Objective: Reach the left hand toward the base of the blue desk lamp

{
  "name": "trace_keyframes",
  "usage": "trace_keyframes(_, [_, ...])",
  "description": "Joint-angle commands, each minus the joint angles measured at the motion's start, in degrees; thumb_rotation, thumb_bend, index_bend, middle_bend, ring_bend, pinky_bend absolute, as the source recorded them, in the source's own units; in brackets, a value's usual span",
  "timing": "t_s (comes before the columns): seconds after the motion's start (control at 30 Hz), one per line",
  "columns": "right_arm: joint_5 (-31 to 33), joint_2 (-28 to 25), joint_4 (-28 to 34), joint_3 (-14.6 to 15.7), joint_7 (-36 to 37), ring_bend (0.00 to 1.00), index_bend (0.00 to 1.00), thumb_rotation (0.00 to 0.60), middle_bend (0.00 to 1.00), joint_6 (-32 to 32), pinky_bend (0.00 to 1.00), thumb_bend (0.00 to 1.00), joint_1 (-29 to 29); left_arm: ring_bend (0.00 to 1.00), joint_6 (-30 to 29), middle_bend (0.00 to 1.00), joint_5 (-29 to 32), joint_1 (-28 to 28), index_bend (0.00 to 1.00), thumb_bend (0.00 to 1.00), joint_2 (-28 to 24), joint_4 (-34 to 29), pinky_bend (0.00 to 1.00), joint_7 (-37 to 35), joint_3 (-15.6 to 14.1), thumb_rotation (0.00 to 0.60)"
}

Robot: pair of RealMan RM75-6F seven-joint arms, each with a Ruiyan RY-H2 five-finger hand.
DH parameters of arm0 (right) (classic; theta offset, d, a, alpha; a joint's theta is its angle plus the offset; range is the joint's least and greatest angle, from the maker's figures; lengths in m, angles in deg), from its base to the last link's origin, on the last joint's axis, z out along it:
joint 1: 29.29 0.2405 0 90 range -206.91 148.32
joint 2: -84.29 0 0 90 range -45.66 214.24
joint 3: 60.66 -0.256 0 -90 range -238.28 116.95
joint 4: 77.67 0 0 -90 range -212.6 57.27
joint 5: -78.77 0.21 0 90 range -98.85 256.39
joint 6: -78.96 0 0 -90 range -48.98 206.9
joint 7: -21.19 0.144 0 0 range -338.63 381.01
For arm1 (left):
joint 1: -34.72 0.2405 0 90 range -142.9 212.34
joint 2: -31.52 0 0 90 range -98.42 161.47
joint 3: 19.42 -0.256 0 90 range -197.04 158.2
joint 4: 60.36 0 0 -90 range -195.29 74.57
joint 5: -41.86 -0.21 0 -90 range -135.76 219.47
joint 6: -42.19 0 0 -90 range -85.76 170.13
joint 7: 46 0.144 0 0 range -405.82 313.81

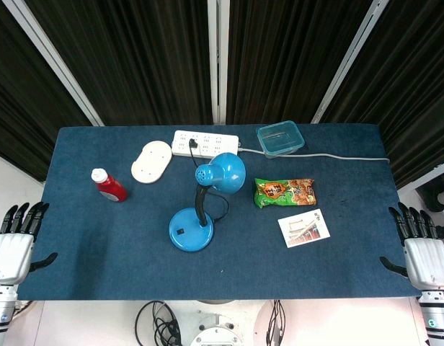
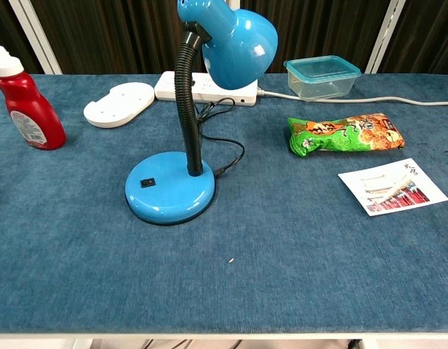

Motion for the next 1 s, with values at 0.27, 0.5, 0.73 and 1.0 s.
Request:
trace_keyframes(0.27, [0.0,0.2,-0.5,0.1,0.6,0.00,0.00,0.600,0.00,0.3,0.00,0.03,0.0,0.00,0.7,0.06,-0.4,-0.4,0.03,0.04,-0.6,-1.3,0.00,-0.6,-0.2,0.600])
trace_keyframes(0.5, [0.8,-0.4,-0.4,-0.5,1.3,0.00,0.00,0.600,0.00,0.5,0.00,0.04,0.2,0.05,-0.7,0.12,-2.9,-1.2,0.03,0.04,0.3,-1.1,0.15,-2.2,0.3,0.600])
trace_keyframes(0.73, [0.6,-0.4,-0.3,-0.5,1.3,0.00,0.00,0.600,0.00,0.8,0.00,0.04,0.5,0.74,3.8,0.73,-7.1,-4.5,0.08,0.29,3.2,-1.4,0.78,-0.5,-1.4,0.600])
trace_keyframes(1.0, [-0.1,-0.5,0.6,-0.3,1.1,0.00,0.00,0.600,0.00,0.4,0.00,0.04,0.4,0.80,16.3,0.79,-8.5,-11.6,0.12,0.38,7.7,-5.6,0.86,6.8,-2.6,0.600])
